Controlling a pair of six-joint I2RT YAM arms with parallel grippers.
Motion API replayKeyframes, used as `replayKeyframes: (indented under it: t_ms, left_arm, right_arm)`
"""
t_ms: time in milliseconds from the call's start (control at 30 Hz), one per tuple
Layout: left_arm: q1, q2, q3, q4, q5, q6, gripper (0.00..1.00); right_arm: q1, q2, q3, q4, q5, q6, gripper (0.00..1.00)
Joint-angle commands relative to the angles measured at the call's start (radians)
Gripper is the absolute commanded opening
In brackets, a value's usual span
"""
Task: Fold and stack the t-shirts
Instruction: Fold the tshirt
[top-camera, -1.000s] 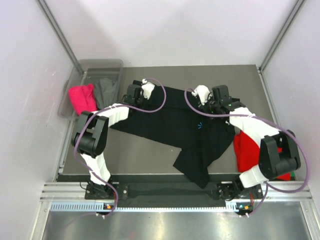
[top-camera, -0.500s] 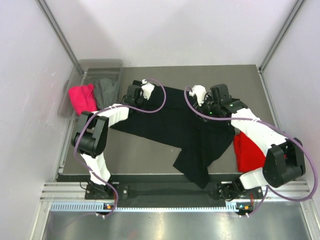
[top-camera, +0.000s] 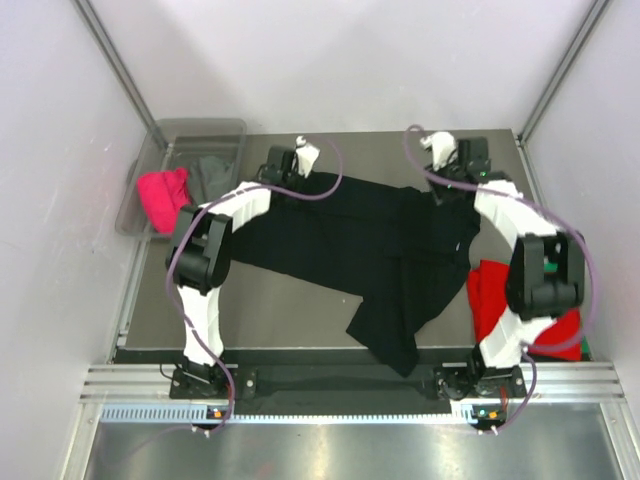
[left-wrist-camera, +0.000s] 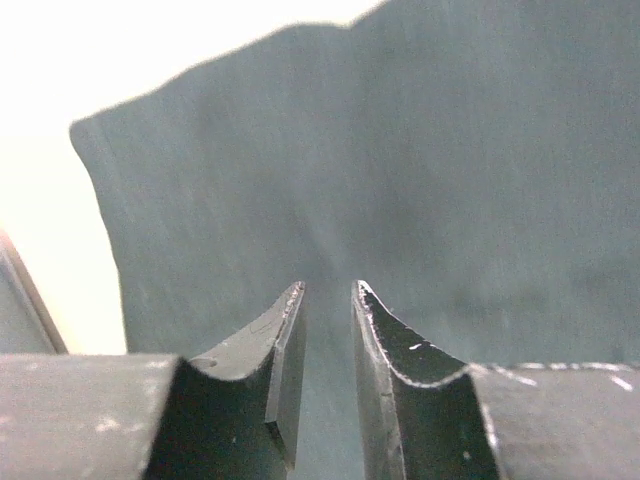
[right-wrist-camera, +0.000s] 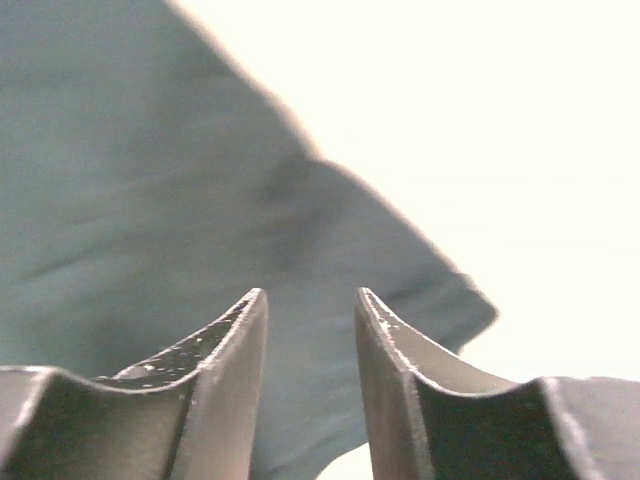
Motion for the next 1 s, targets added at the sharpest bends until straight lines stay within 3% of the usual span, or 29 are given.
replayKeyframes:
  t_ms: [0, 233, 767, 867, 900, 967]
  left_arm:
    - [0.003, 0.064, 0.162, -0.128, -0.014, 0.009, 0.31]
    - [0.012, 0.122, 0.192, -0.134, -0.025, -0.013, 0.32]
    - [0.011, 0.084, 0.118, -0.106, -0.014, -0.037, 0.32]
    - [0.011, 0.081, 0.109, -0.103, -0.016, -0.039, 0.32]
    - [0.011, 0.081, 0.106, -0.103, -0.016, -0.039, 0.32]
    - [0.012, 0.081, 0.103, -0.103, -0.021, -0.039, 0.32]
  right_arm:
    - [-0.108, 0.155, 0.142, 0.043, 0.058, 0.014, 0.42]
    - [-0.232, 0.343, 0.317, -0.024, 0.063, 0.031, 0.43]
    - [-0.33, 0.501, 0.395, -0.143, -0.02, 0.037, 0.42]
    - [-0.333, 0.544, 0.43, -0.166, -0.035, 0.031, 0.28]
    - [-0.335, 0.573, 0.465, -0.193, -0.049, 0.031, 0.1]
    - [-0.338, 0.593, 0.495, -0.215, -0.054, 0.026, 0.0]
